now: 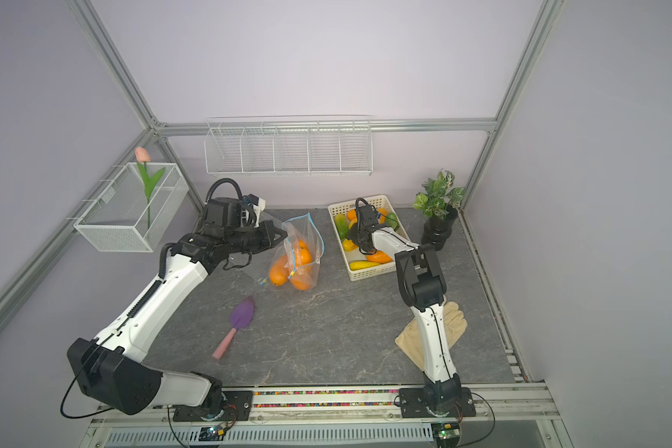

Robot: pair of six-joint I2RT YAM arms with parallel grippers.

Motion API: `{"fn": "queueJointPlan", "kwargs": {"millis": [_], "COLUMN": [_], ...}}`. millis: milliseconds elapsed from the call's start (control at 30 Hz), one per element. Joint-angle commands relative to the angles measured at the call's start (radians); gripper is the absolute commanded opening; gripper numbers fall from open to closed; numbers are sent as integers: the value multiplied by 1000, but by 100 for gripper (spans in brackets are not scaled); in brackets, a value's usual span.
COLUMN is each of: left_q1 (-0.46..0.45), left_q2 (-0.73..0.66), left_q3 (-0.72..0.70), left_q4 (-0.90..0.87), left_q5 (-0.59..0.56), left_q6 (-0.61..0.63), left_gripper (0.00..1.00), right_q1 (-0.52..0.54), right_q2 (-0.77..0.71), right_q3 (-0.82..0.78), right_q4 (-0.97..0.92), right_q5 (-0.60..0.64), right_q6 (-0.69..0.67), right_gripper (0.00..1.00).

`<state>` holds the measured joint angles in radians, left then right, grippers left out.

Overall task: Place the mango in a zip-top bag and seal the zipper
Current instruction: Pick up the mango from the basket, then place the mango in the zipper food storage bag.

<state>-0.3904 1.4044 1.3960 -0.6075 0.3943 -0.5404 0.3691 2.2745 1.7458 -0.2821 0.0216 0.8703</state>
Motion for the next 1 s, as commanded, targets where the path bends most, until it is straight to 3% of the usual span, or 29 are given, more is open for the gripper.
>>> {"fn": "queueJointPlan", "kwargs": {"millis": [0,167,400,567,767,867,967], "left_q1": [8,7,8,8,8,10,13], "left_q2": [-6,-7,15,25,7,-13,-13], "left_q3": [29,40,73,84,86,78,80], "left_q4": [4,37,26,29,22,21,13], "left_q5": [19,41,28,28,23,16,14], "left_q6": [-7,-47,-54,-69,-78,-76,-72], "left_gripper": [0,0,0,0,0,0,0], "right_q1": [0,11,153,289,330,347,354], "right_q2": [-161,-381,-697,-682,-567,-542,-546], "right_q3": [-57,-194,-487,-503,-455,-442,-453], "right_q4": [40,153,567,693,684,657,652], "right_q5": [23,-4,-52,-69,-79,-97,-116], "right_q6": [-39,-111,-239,-392,-398,-435,-469], "right_gripper": [34,28,30,33,39,51,88]}}
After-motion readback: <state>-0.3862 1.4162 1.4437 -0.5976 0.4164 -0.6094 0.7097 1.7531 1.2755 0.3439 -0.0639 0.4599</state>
